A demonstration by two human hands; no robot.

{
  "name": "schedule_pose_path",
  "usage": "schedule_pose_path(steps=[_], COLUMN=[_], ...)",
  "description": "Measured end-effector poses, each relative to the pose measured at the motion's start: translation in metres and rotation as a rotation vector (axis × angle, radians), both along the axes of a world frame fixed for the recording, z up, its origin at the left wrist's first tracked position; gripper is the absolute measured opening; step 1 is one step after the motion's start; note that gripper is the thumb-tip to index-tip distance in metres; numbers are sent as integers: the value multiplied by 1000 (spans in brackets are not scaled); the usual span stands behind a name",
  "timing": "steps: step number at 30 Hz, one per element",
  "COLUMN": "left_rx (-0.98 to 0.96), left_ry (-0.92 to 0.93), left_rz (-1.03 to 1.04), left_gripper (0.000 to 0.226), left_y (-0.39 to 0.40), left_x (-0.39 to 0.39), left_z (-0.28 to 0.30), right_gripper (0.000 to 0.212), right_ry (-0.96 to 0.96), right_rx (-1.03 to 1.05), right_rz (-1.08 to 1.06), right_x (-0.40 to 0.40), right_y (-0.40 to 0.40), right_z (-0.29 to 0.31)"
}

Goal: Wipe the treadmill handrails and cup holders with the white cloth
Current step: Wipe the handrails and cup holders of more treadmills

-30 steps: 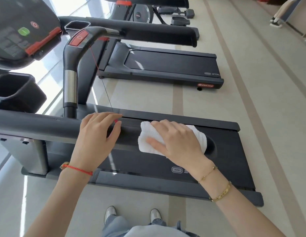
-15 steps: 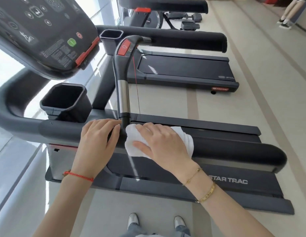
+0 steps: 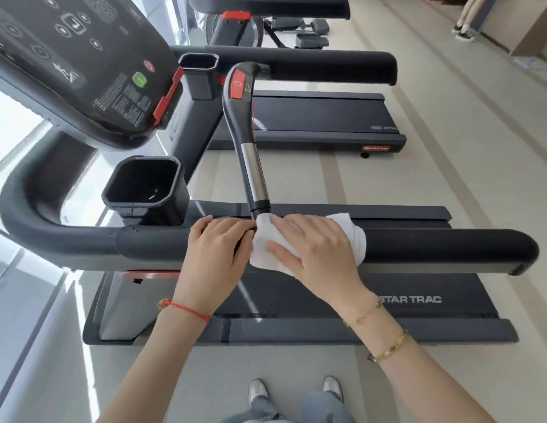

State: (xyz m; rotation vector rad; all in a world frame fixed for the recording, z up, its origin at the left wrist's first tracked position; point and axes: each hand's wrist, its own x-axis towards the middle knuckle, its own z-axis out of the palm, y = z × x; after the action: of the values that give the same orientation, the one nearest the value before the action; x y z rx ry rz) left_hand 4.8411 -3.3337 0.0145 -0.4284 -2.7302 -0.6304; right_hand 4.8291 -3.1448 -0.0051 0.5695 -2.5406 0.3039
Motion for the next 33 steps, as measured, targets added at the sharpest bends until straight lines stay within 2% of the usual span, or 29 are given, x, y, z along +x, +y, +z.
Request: schedule_pose_path(steps=[3,8,12,16,18,20,23,27,30,33], left_rx=[14,21,30,29,30,31,28,28,29,28], left_ry=[18,55,84,76,81,89,99,113,103,102], left_rz=[4,-4,-21,-30,-35,-38,-34,-39,-32,-35], left_gripper=[20,20,17,20,21,20,21,21,23,23], left_y=[2,1,2,0,0,0,0,0,-1,-1], left_x=[0,-3,-2,-4,-5,-5,-5,-4,-4,-5], left_z=[-2,-5,-7,-7,-7,-7,-6,-6,-5,-4], right_gripper=[39,39,36,40,39,35,40,36,41,39], right_ry=[12,-67,-19,42,45,13,-76,-92,-54,-40], right_rx=[13,-49,-27,30,44,-15,-15,-6,-12,-8], right_rz=[20,-276,-144,12,-18,-151,-301,-135,-6,-86], right_x=[6,-7,-6,7,9,5,-7,-3,2,5], right_y=[26,21,-9,16,37,50,33,-6,10,41], right_z=[-4,9,3,-7,-8,-2,11,4,1,5])
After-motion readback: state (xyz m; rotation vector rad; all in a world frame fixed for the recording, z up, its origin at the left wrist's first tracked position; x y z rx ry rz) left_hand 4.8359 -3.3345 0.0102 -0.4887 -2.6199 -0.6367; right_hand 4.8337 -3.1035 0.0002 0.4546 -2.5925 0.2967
